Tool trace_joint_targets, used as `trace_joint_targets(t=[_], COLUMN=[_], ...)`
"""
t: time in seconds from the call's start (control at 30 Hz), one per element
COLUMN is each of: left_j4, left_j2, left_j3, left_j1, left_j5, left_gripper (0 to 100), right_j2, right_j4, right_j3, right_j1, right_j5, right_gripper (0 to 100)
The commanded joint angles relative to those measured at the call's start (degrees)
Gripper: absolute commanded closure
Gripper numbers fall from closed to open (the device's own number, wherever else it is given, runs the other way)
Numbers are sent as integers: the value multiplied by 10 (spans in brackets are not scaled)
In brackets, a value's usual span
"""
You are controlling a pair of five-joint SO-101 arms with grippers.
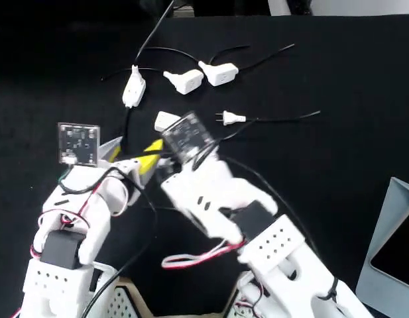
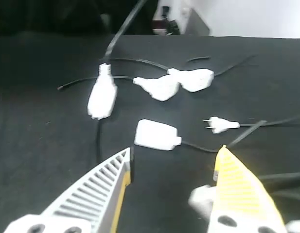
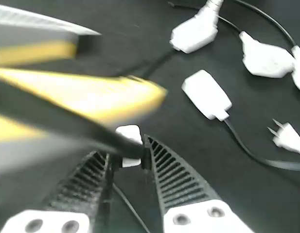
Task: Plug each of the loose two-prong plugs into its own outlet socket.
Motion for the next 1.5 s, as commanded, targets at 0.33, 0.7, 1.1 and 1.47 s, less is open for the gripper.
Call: trace_joint_targets(t=[0.33,0.7,1.1,1.47], left_j4=[-16,-108,-149,-150], left_j2=[147,375,682,745], left_j3=[-5,-74,-256,-307], left_j1=[30,224,326,385], left_j5=[-145,-205,-234,-233], left_gripper=[726,721,720,685], right_j2=[-15,-15,-15,-15], right_j4=[47,47,49,46], right_j3=[-149,-170,-166,-151], right_j1=[340,404,404,404], right_j5=[0,-1,-1,-1], right_gripper=[987,987,986,986])
